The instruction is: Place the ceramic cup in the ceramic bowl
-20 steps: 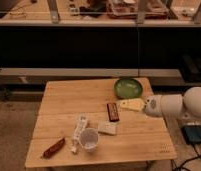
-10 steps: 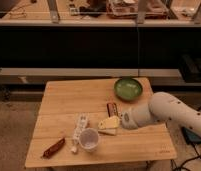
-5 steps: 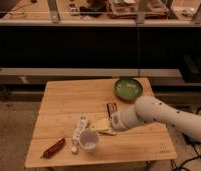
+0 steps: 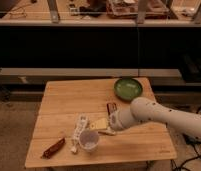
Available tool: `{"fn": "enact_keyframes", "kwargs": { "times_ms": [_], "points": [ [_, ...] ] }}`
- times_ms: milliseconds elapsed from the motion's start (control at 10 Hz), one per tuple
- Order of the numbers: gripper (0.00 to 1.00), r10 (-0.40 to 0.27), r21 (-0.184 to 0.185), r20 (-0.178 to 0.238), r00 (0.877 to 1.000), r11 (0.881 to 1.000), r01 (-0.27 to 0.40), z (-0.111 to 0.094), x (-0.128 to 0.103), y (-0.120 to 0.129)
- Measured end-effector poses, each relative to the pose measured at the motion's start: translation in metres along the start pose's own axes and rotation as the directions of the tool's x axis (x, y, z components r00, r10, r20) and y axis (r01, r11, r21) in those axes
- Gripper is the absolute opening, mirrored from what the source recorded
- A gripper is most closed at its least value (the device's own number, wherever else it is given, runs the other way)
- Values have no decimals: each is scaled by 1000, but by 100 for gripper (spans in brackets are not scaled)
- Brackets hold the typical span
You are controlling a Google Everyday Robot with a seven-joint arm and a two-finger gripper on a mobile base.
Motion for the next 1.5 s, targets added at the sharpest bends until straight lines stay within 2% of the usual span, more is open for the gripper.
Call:
{"fn": "enact_keyframes", "kwargs": {
  "times_ms": [300,400,800,1500],
  "points": [
    [80,7,9,26,1000,1000,-7,15,-8,4],
    [77,5,5,41,999,1000,-5,21,-13,7],
    [40,3,-13,67,998,1000,-2,33,-19,16],
    [38,-24,-24,92,995,999,27,42,-23,9]
  ]
}}
